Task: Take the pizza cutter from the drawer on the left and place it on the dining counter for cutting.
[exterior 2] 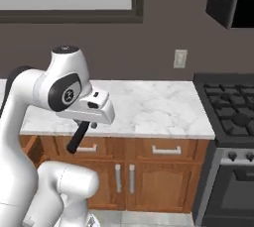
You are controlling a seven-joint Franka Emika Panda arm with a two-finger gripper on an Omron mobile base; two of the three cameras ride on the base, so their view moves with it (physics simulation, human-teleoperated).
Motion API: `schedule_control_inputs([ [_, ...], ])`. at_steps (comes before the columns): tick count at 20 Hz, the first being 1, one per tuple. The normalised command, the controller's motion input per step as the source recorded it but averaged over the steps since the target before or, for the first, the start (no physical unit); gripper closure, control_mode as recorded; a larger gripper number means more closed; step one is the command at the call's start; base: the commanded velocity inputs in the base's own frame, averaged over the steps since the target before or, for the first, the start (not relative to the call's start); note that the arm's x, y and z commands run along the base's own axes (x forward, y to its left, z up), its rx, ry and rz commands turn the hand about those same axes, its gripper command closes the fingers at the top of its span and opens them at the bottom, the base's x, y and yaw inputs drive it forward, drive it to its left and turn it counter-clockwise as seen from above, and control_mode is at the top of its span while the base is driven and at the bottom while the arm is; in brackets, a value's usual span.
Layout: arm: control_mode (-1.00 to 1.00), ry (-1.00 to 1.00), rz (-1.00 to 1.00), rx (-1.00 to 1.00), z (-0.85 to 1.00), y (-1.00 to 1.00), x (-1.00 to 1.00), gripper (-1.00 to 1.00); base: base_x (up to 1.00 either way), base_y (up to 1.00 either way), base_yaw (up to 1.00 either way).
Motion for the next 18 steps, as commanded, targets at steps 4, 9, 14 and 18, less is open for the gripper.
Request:
schedule_control_inputs([
  [4, 1.0, 0.0, 0.0, 0.0, 0.0, 0.0, 0.0, 1.0, -0.23, -0.62, -0.69],
  [9, 1.0, 0.0, 0.0, 0.0, 0.0, 0.0, 0.0, 1.0, 0.0, -0.52, -0.8],
  [14, 1.0, 0.0, 0.0, 0.0, 0.0, 0.0, 0.0, 1.0, 0.0, -0.54, -0.82],
  [18, 1.0, 0.0, 0.0, 0.0, 0.0, 0.0, 0.0, 1.0, 0.03, -0.52, -0.81],
])
